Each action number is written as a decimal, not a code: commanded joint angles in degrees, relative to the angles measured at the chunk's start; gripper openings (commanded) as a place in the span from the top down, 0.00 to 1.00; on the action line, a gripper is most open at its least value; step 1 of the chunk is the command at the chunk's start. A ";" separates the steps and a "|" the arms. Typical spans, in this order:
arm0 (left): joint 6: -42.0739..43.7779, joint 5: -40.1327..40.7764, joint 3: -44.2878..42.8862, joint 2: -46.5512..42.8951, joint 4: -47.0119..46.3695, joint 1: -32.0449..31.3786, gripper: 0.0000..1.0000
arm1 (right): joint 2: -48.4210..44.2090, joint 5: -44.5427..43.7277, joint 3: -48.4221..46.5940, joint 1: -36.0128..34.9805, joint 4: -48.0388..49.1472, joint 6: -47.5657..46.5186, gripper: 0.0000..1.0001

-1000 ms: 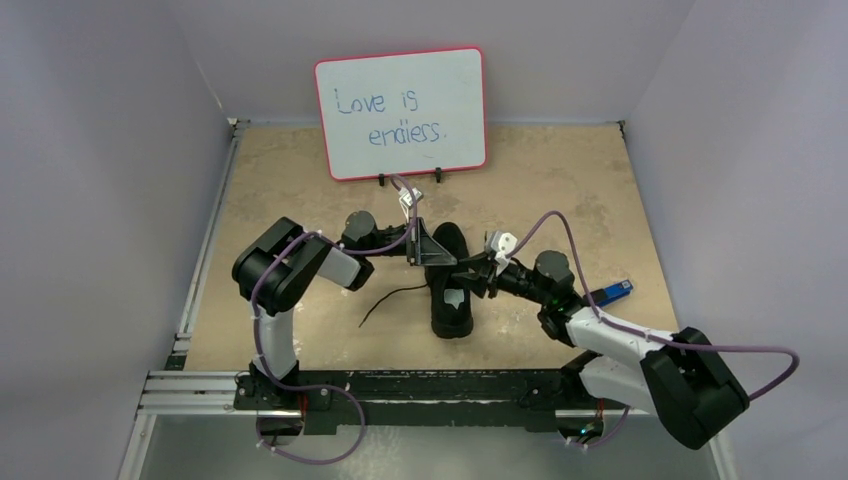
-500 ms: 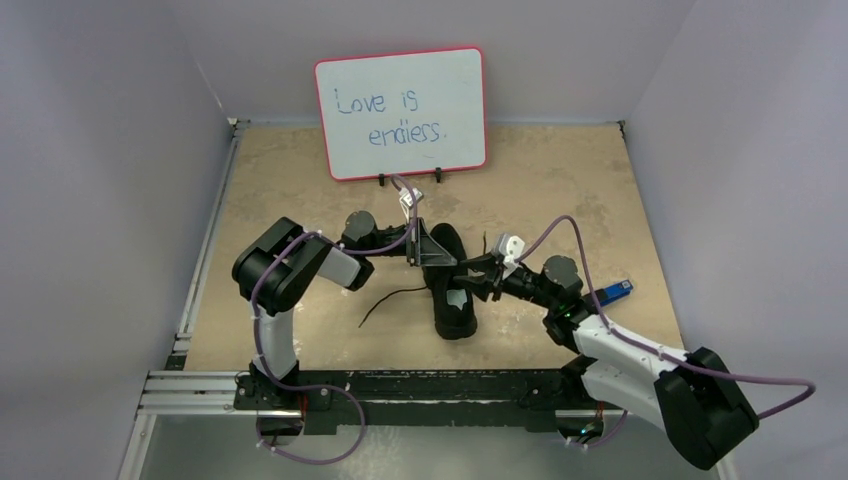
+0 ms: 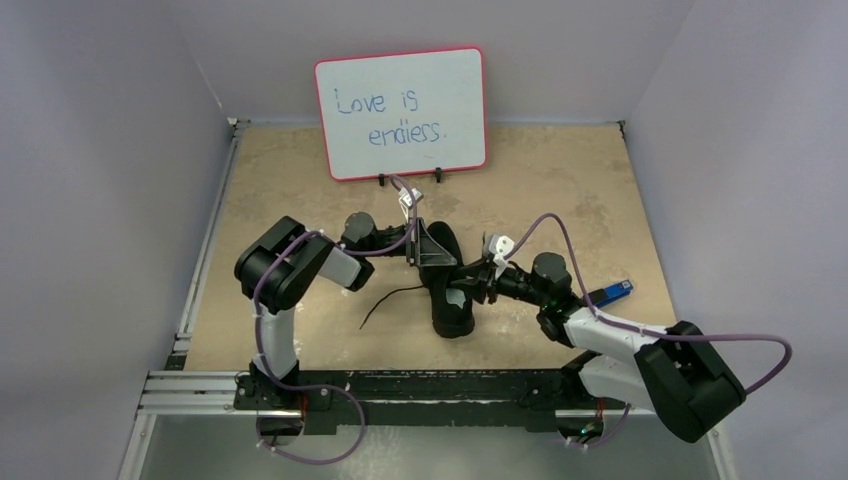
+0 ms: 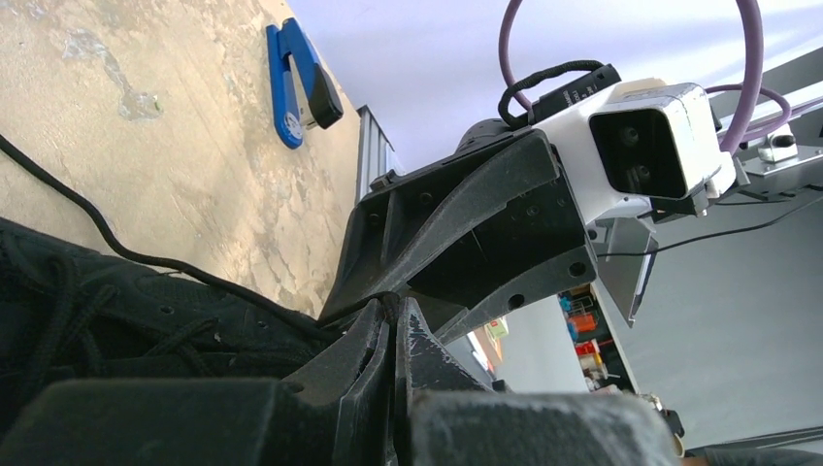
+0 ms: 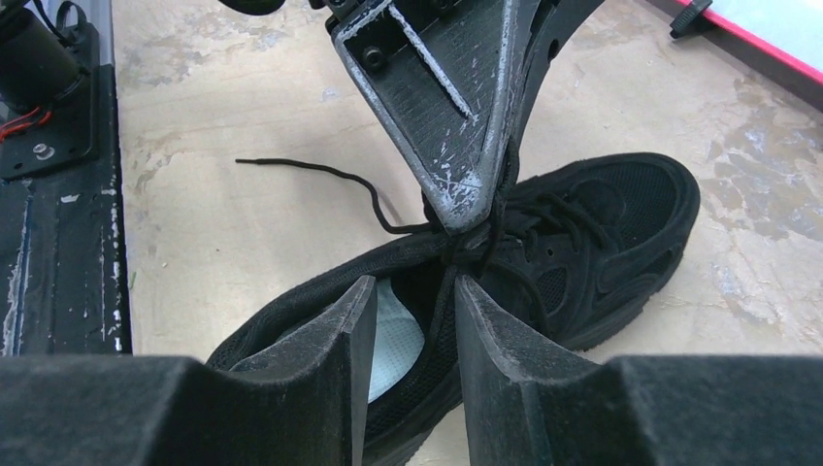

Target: Tie the shoes

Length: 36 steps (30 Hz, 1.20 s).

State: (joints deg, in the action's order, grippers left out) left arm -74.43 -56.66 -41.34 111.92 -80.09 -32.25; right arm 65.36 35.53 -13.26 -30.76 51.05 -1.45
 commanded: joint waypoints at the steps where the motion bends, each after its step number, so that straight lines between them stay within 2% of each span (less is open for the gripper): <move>1: -1.75 0.22 -0.99 -0.78 -9.13 0.43 1.00 | -0.34 -1.28 -1.60 -0.23 5.95 0.80 0.61; 7: -2.68 0.18 -1.34 -0.15 -10.13 0.43 1.00 | -1.15 -1.15 -2.02 -0.21 3.93 -0.54 0.59; 15: -2.84 0.31 -1.12 0.40 -10.76 0.43 1.00 | -2.18 -0.49 -0.93 -0.21 6.48 0.99 0.63; 20: -4.32 0.59 -0.96 0.80 -12.63 0.43 1.00 | -5.25 -3.19 -0.39 -0.25 1.99 0.21 0.56; 29: -5.62 0.67 -0.96 1.17 -14.38 0.43 1.00 | 1.74 -0.06 -1.18 -0.24 9.94 2.38 0.65; 36: -5.76 0.59 -0.64 1.13 -14.63 0.44 1.00 | 2.03 0.96 -1.81 -0.25 10.51 2.61 0.66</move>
State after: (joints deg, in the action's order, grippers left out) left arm -78.65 -56.64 -41.34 113.60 -84.79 -32.21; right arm 67.66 34.63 -13.23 -30.76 56.73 0.56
